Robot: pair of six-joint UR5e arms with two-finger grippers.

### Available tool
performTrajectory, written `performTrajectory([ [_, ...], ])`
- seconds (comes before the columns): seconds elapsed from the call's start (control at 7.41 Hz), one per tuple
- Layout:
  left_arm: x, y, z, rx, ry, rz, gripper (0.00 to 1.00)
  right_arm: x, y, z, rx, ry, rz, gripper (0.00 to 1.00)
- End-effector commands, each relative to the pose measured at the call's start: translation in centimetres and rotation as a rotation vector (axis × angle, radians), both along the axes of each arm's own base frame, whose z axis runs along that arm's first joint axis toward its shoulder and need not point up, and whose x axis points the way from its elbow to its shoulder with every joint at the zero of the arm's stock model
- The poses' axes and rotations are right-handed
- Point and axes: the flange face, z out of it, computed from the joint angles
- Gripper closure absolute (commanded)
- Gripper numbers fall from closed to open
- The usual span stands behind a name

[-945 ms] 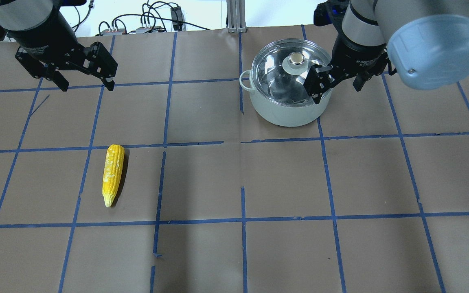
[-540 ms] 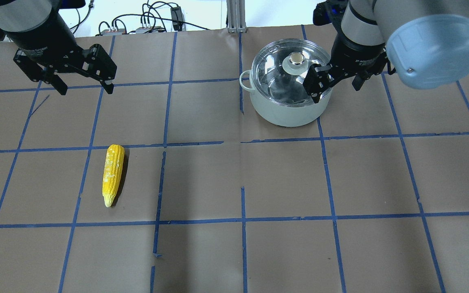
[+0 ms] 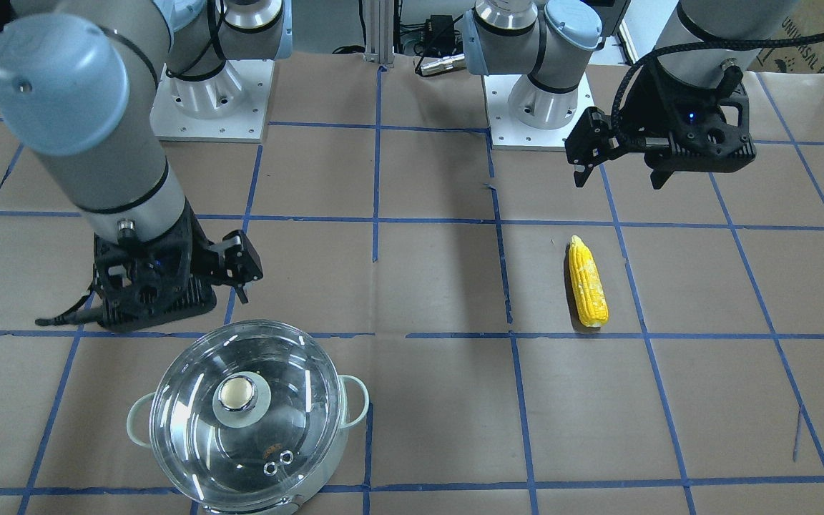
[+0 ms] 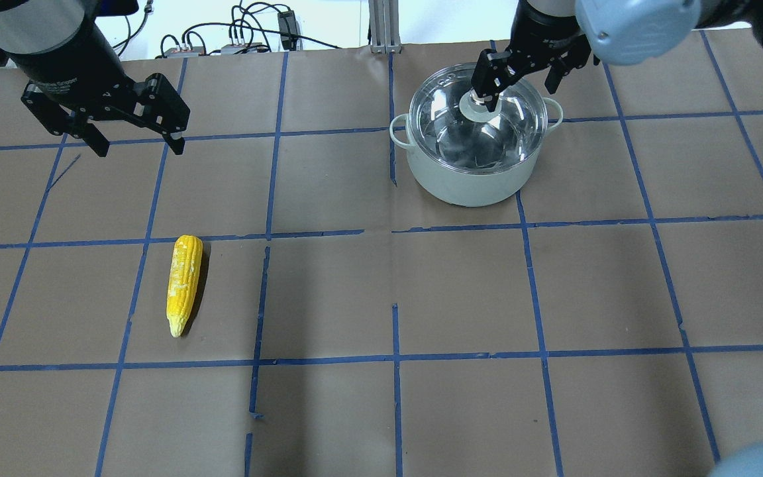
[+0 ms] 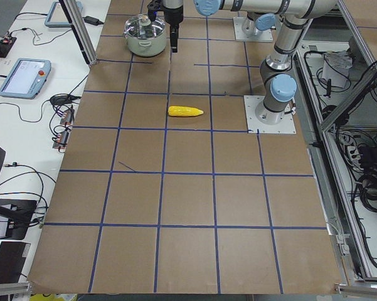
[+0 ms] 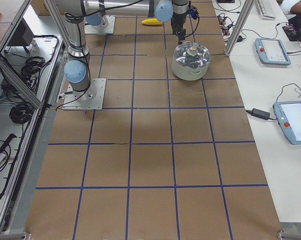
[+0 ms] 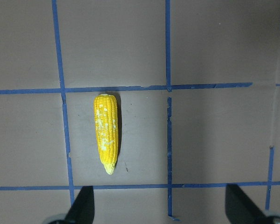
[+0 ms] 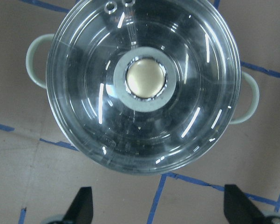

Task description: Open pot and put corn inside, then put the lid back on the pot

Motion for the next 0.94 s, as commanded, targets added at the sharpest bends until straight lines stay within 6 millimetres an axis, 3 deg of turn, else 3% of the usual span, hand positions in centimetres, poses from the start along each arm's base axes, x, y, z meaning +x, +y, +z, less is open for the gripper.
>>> performTrajectory([
  [0.0, -0.1, 0.0, -0.1, 0.001, 0.001, -0.001, 0.00, 0.7, -6.6, -3.3, 0.008, -0.002, 0.008, 0.00],
  [0.4, -0.1, 0.0, -0.1, 0.001, 0.003, -0.001, 0.00, 1.1, -9.9, -6.5, 0.019, -0.002, 0.011, 0.01],
  [0.67, -0.1, -0.2, -0.3, 0.002, 0.005, -0.001, 0.00, 2.3, -9.4, -7.9, 0.052, -0.023, 0.020, 0.05],
  [0.81, -0.1, -0.2, -0.3, 0.002, 0.005, -0.001, 0.00, 3.5, -8.7, -7.6, 0.055, -0.021, 0.028, 0.05],
])
